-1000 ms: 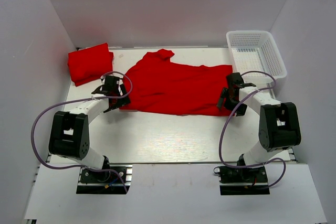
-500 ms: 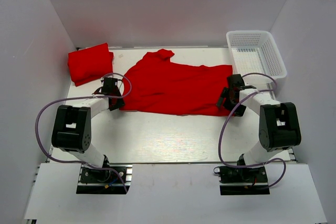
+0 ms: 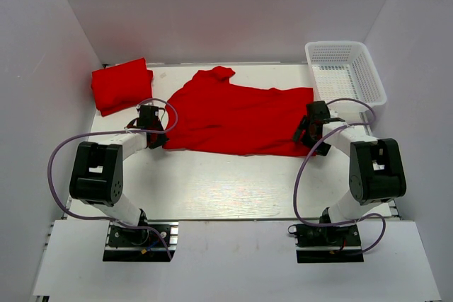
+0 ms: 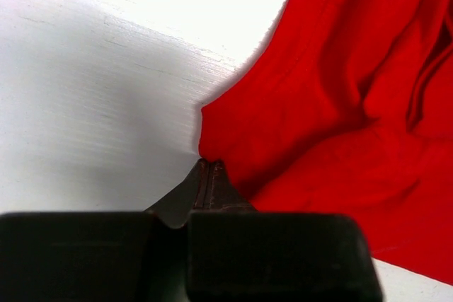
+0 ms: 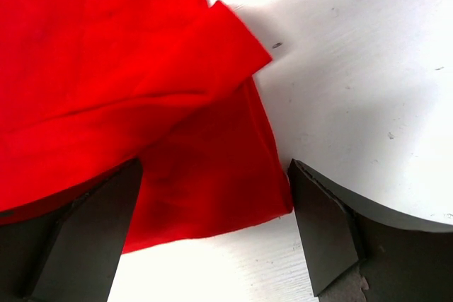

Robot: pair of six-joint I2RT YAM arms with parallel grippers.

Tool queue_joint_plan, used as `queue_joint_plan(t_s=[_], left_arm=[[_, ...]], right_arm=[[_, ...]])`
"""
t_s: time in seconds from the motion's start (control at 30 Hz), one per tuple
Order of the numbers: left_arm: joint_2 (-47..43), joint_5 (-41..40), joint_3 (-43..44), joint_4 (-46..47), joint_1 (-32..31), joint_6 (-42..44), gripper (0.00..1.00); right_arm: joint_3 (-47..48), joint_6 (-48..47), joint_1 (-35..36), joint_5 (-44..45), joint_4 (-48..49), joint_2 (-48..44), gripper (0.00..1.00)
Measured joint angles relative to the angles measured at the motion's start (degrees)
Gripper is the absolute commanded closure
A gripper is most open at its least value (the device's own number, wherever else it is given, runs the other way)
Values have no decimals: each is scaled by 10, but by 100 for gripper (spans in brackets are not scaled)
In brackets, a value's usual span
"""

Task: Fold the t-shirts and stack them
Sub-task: Fold the flattened tshirt in 1/3 of the way

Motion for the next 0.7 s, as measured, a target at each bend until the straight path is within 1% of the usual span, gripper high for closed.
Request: queue_joint_plan(t_s=[0.27,0.33,0.37,0.43,0.47,0.53,0.57,0.6,0.7], left_arm=[[-5,-16,-3,-5,-1,-11,100],[-6,-16,-3,-8,-1,-11,100],[-6,-16,-3,-9,-1,-11,100],[-7,-16,-3,-9,-1,-12,100],[-7,-16,-3,-9,-1,-12,100],[-7,-16,-3,-10,-1,-15,100],[-7,-16,-3,-10,-1,-15,100],[-7,-16,-3,-10,-1,-16,100],[-9,-16,-3,-15,-1,-22,100]], right_arm=[[-17,10,-9,27,9,-11,10],[-28,10,-13,28,15,-19,14],[-32,10,-14,28,17,-23,19],[-39,10,-16,29,23,-29,23],[-42,10,-18,29,25,-31,39],[-45,10,-19,29,25,-33,59],[-46,9,-21,28,25,-33,91],[-46,8,-23,27,25,-34,100],[-47,19,-23,11,30,-34,100]])
